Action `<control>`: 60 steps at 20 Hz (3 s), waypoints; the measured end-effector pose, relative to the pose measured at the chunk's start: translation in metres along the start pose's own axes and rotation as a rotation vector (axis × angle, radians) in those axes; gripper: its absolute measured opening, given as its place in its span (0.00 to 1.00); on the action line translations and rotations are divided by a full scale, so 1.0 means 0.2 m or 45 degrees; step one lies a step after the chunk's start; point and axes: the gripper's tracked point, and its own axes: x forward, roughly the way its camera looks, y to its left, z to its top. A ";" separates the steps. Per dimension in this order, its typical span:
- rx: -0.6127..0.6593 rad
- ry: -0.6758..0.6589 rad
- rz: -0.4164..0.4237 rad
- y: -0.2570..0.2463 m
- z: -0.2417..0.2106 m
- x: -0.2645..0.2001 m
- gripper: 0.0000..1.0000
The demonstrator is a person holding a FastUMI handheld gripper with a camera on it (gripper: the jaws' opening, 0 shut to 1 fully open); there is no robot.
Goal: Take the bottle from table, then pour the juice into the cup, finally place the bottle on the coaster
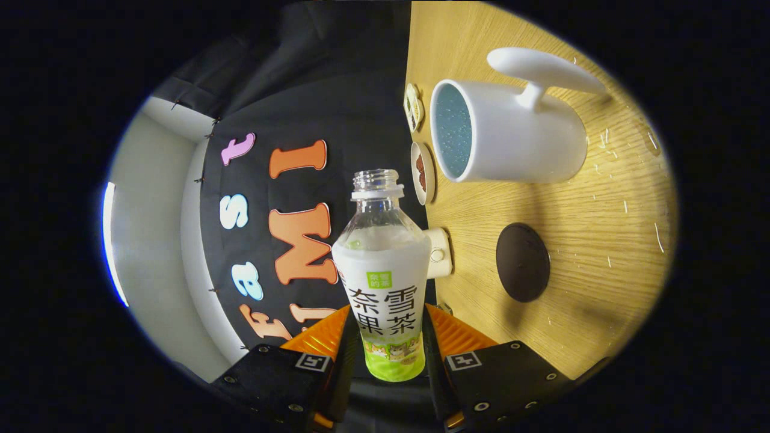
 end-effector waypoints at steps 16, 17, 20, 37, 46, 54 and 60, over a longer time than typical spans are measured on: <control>0.186 -0.033 0.043 0.03 0.07 -0.02 0.56; 0.194 -0.036 0.047 0.05 0.08 -0.02 0.56; 0.227 -0.049 0.055 0.06 0.09 0.00 0.56; 0.421 -0.062 0.138 0.19 0.16 0.01 0.56; 0.514 -0.044 0.143 0.21 0.18 -0.01 0.56; 0.636 -0.058 0.166 0.25 0.23 0.00 0.56; 0.716 -0.072 0.194 0.31 0.24 -0.02 0.56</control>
